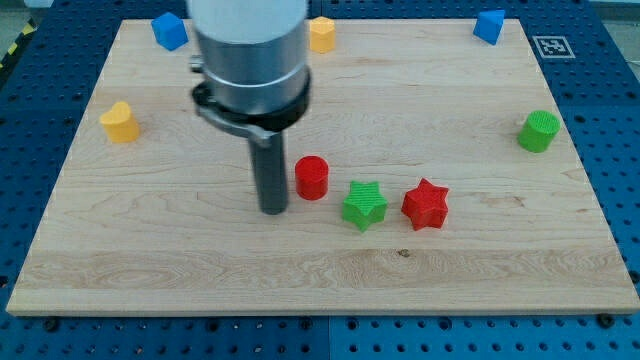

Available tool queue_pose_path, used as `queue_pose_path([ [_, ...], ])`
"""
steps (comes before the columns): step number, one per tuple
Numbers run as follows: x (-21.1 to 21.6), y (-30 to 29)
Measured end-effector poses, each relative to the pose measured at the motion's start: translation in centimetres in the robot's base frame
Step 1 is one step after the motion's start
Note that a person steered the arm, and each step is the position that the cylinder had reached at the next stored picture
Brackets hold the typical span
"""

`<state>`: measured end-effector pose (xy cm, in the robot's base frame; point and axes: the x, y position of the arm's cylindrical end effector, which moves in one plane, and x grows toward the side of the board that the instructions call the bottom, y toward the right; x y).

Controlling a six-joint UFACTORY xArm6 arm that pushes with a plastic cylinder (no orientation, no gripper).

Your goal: Point your arm towards the green circle

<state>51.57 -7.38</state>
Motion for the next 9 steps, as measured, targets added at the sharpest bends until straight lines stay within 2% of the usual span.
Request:
queue_pose_path([
  [2,-1.9,-7.4],
  [4,-8.6,-6.6],
  [6,-16.9,1.0],
  [9,-17.6,22.0],
])
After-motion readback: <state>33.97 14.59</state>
